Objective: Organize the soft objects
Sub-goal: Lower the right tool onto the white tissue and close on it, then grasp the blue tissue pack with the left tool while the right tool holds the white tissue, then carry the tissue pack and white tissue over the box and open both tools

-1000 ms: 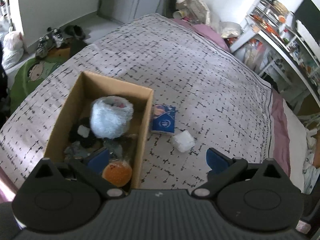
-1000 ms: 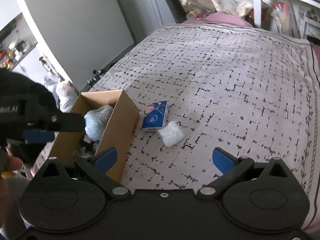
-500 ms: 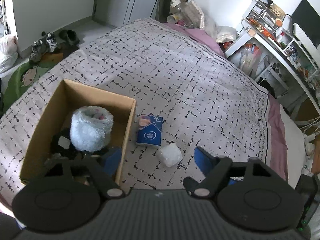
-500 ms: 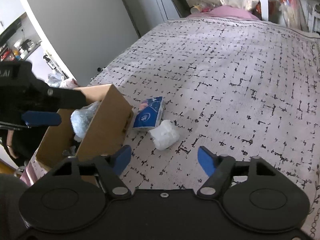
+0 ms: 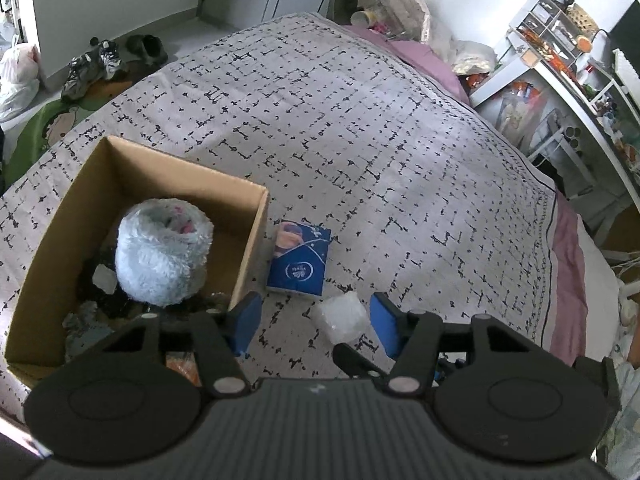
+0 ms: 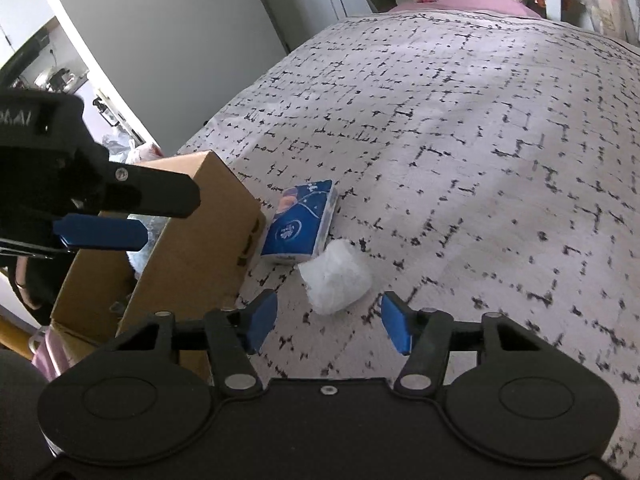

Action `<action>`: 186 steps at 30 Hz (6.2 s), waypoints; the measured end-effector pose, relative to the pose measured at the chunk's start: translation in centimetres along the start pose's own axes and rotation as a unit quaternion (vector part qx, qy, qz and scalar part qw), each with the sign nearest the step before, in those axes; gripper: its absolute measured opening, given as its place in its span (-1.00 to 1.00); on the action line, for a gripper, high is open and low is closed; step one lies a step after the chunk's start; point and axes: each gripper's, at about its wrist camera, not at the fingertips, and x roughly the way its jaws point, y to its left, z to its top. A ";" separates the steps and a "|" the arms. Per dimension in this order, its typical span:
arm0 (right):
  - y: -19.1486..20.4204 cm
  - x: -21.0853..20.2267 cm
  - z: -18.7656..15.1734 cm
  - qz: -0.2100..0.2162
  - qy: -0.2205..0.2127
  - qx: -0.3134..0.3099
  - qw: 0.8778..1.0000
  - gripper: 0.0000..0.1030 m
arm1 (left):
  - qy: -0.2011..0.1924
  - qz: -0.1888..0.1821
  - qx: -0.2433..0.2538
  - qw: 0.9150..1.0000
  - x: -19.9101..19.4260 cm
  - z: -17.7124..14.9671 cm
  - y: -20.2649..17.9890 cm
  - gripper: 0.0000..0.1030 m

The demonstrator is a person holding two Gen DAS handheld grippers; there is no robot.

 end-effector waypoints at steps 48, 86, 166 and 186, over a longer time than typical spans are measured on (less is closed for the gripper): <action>-8.5 -0.2 1.3 -0.022 -0.023 0.161 0.987 -0.18 | 0.017 0.148 0.093 0.984 11.5 -0.4 -5.8 0.03; -9.2 -2.8 0.4 0.000 -0.035 0.164 0.986 -0.18 | -0.015 0.137 0.107 0.985 10.1 -2.0 -7.8 -0.62; 12.7 -6.4 4.6 -0.033 -0.079 0.025 0.996 -0.18 | -0.036 -0.041 -0.077 0.996 -6.5 -0.8 14.0 -0.57; 14.1 -4.5 5.8 -0.012 -0.066 0.033 0.997 -0.17 | -0.040 -0.024 -0.101 0.994 -7.4 -0.1 16.3 -0.32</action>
